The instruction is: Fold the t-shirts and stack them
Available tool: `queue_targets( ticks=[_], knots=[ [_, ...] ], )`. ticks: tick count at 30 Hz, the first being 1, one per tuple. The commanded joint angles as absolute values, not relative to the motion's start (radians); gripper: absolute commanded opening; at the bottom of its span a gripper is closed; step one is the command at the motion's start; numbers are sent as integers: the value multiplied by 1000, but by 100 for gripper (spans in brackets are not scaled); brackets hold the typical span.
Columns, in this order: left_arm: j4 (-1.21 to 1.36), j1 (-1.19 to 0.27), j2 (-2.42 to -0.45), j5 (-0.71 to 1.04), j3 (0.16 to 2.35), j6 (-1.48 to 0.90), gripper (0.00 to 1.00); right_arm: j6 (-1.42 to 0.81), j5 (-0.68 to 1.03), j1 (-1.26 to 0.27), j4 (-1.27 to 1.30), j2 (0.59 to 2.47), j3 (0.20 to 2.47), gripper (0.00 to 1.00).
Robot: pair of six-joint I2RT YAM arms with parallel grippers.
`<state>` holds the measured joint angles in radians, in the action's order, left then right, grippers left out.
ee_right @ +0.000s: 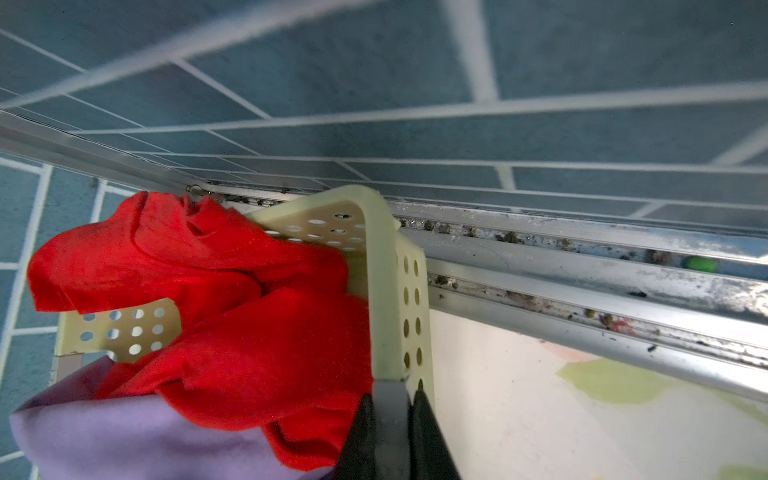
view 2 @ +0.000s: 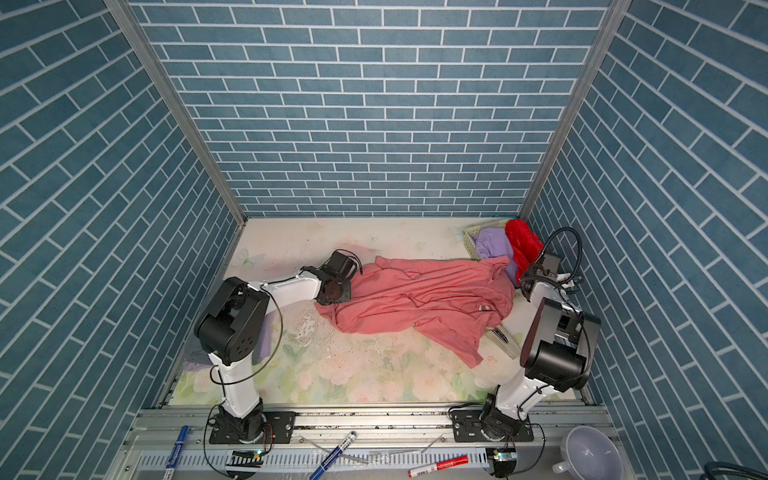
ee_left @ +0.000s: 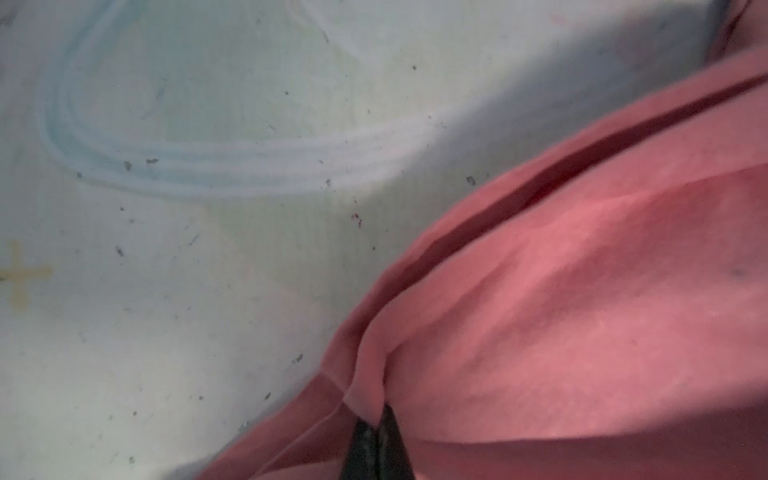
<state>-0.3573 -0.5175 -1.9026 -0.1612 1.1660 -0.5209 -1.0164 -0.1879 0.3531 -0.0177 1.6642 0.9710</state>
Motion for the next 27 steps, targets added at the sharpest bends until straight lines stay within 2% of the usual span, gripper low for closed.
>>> queue_targets(
  ticks=[1,12,17,19,21,27],
  knots=[
    [-418,-460,-1885,-187,1085,-531,0,-1110,-178,344,-23,1710,1014,2],
    [-405,-195,-1658,-164,868,-512,0,-1156,-201,341,4,1763,1079,1],
    [-398,-178,-1649,-128,873,-505,0,-1134,-174,329,44,1781,1115,3],
    [-379,-178,-1654,-94,874,-508,0,-1077,-173,309,103,1755,1104,9],
    [-362,-178,-1656,-66,873,-517,0,-971,-169,276,134,1715,1112,19],
    [-344,-179,-1635,-38,862,-520,0,-703,-256,130,-54,1583,1190,50]
  ],
)
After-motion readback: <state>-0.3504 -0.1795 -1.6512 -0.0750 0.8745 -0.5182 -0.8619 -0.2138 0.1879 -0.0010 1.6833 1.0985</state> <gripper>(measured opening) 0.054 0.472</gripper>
